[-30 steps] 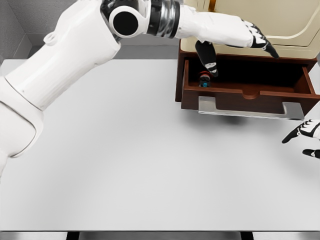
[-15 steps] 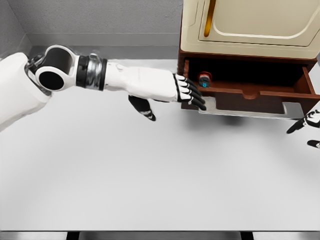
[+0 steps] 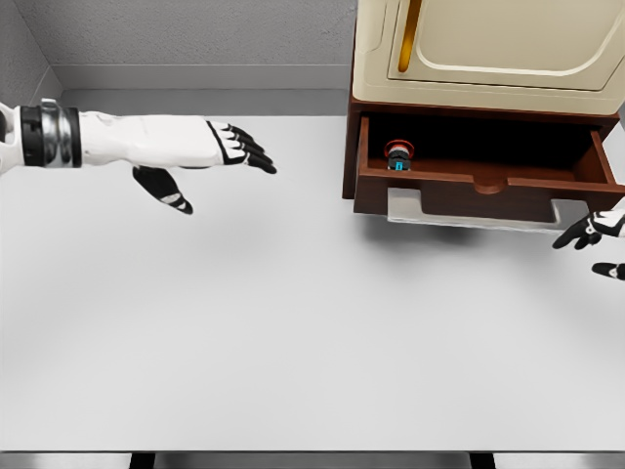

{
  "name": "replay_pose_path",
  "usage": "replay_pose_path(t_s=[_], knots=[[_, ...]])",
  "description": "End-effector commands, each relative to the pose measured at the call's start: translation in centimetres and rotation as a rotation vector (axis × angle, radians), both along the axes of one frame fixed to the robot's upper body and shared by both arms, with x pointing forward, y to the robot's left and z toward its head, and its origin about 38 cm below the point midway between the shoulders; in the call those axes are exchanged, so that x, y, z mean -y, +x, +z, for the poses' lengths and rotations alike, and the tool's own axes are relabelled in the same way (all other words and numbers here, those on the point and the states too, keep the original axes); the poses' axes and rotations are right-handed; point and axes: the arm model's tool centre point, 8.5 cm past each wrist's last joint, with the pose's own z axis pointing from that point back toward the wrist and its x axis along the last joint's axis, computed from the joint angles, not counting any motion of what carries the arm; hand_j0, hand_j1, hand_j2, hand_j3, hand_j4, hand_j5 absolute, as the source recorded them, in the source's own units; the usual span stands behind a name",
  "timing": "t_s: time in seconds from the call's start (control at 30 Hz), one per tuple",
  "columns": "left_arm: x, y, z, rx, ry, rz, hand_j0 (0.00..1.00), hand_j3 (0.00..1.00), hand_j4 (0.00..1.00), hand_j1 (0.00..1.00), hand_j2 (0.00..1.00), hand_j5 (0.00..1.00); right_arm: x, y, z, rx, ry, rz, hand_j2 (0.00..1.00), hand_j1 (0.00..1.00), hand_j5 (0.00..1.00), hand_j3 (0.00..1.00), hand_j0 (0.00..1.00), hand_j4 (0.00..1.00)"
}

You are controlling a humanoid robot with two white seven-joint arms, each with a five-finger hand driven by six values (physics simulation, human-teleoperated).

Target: Put the switch into the drawer with left arm, and close the drawer with right arm

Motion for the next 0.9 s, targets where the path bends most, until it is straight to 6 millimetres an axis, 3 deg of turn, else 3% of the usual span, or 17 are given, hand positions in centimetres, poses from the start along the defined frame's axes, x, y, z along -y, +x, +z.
replay_pose_path(t_s=[0.0, 0.1, 0.37, 0.67, 0.8, 0.87], knots=[[-0.9, 0.7, -0.6, -0.02, 0.002, 0.038, 1.0, 1.0, 1.0, 1.0, 1.0, 1.0, -0.5, -0.3, -0.8, -0.007, -0.031, 0.035, 0.67, 0.67, 0.67, 0.67, 0.67, 0.67], [-1.5, 1.1, -0.7, -0.026, 0.005, 0.061, 1.0, 1.0, 1.0, 1.0, 1.0, 1.0, -0.8, -0.1, -1.1, -0.008, -0.028, 0.043, 0.68, 0.68, 0.68, 0.68, 0.68, 0.68], [-0.2, 0.9, -1.7, -0.051, 0.059, 0.018, 1.0, 1.0, 1.0, 1.0, 1.0, 1.0, -1.3, 0.2, -1.3, -0.014, -0.032, 0.059, 0.69, 0.69, 0.69, 0.69, 0.69, 0.69], [-0.1, 1.0, -1.7, -0.049, 0.059, 0.018, 1.0, 1.0, 1.0, 1.0, 1.0, 1.0, -1.6, 0.5, -1.1, -0.005, -0.031, 0.069, 0.69, 0.69, 0.69, 0.69, 0.69, 0.69], [0.0, 1.0, -1.7, -0.05, 0.061, 0.016, 1.0, 1.0, 1.0, 1.0, 1.0, 1.0, -3.9, 1.9, -1.1, -0.001, -0.028, 0.141, 0.69, 0.69, 0.69, 0.69, 0.69, 0.69], [0.0, 1.0, -1.7, -0.05, 0.061, 0.016, 1.0, 1.0, 1.0, 1.0, 1.0, 1.0, -4.0, 2.1, -0.7, 0.011, -0.029, 0.143, 0.69, 0.69, 0.69, 0.69, 0.69, 0.69]])
